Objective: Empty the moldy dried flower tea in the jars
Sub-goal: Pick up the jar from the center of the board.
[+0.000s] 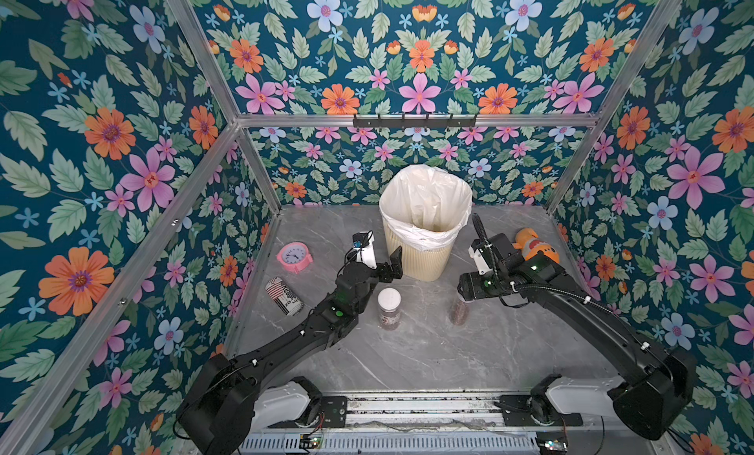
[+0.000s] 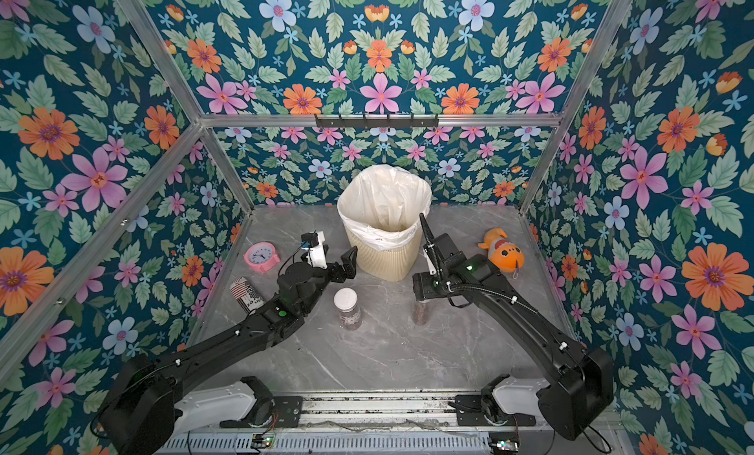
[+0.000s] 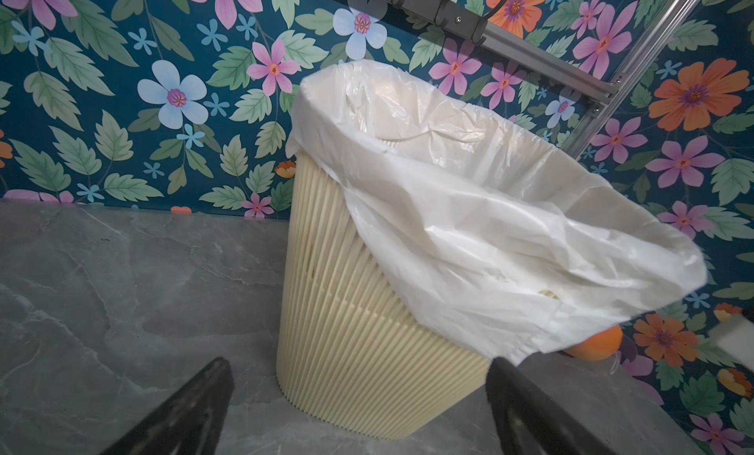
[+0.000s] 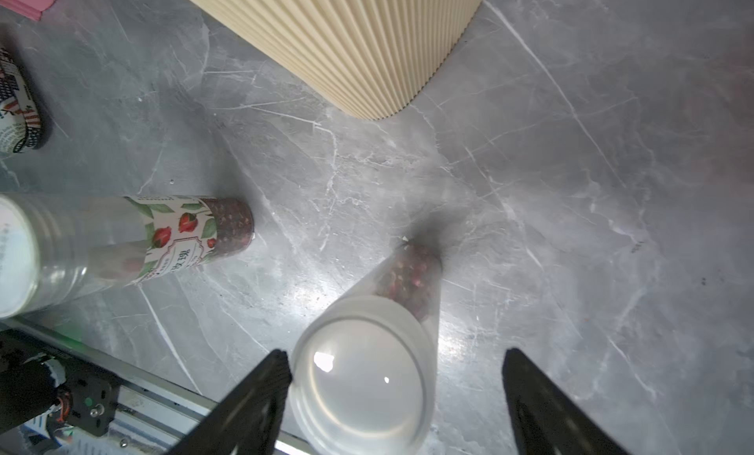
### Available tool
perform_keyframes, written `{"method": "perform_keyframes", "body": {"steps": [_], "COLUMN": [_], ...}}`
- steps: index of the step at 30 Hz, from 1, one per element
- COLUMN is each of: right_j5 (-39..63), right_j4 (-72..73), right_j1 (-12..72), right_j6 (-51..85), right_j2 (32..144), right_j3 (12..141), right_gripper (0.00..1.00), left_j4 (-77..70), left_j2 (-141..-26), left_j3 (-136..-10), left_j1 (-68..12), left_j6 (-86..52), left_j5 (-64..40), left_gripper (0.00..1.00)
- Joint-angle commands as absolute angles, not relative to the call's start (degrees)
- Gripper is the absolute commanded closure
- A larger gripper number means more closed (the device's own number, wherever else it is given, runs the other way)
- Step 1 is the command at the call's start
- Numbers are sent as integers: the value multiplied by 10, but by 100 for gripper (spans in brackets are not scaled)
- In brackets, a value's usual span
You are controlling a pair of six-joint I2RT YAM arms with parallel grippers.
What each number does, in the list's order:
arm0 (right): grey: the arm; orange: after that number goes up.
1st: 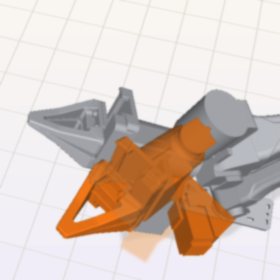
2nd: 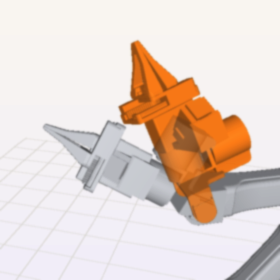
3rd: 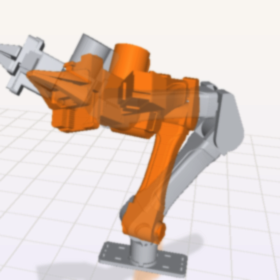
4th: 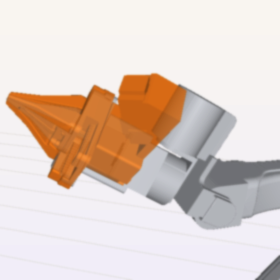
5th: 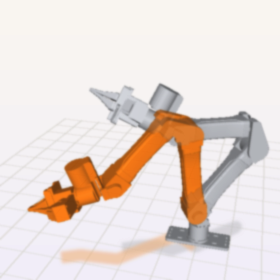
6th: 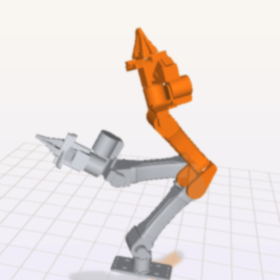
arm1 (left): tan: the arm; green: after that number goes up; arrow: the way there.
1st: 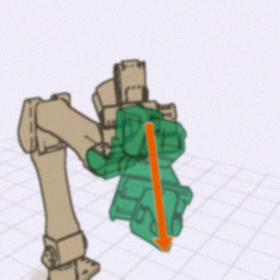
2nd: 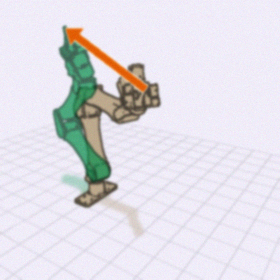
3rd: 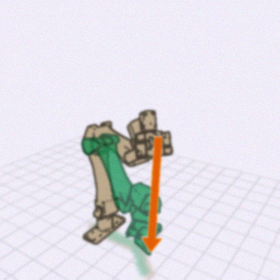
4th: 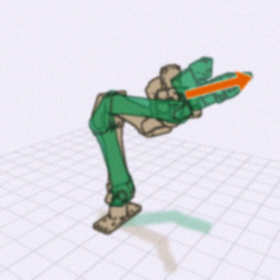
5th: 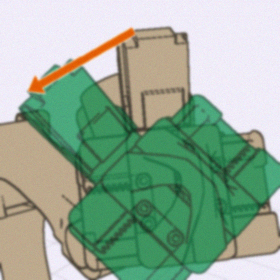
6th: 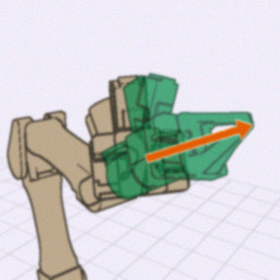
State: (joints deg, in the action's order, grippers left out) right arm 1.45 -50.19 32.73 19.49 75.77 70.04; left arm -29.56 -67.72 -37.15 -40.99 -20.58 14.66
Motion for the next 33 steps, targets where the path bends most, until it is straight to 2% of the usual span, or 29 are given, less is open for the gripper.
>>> {"method": "perform_keyframes", "body": {"steps": [1, 4, 10, 12, 22, 24, 27, 33], "right_j5": [3, -1, -11, -13, -26, -35, -37, -40], "right_j4": [-513, -516, -520, -517, -539, -545, -545, -553], "right_j1": [339, 345, 350, 350, 353, 355, 355, 355], "right_j6": [209, 216, 218, 219, 215, 214, 215, 211], "right_j2": [773, 782, 785, 777, 791, 789, 782, 763], "right_j3": [707, 706, 703, 700, 699, 699, 699, 702], "right_gripper": [20, 24, 26, 30, 32, 35, 44, 46], "left_j4": [-311, -311, -309, -308, -292, -289, -282, -275], "left_j2": [-679, -675, -679, -679, -682, -679, -681, -693], "left_j3": [-368, -363, -360, -360, -367, -367, -370, -381], "left_j1": [-410, -410, -410, -410, -410, -410, -410, -410], "left_j6": [-212, -214, -214, -214, -217, -220, -220, -199], "left_j5": [144, 146, 143, 144, 135, 131, 121, 65], "left_gripper": [1, 1, 1, 1, 1, 1, 1, 1]}}
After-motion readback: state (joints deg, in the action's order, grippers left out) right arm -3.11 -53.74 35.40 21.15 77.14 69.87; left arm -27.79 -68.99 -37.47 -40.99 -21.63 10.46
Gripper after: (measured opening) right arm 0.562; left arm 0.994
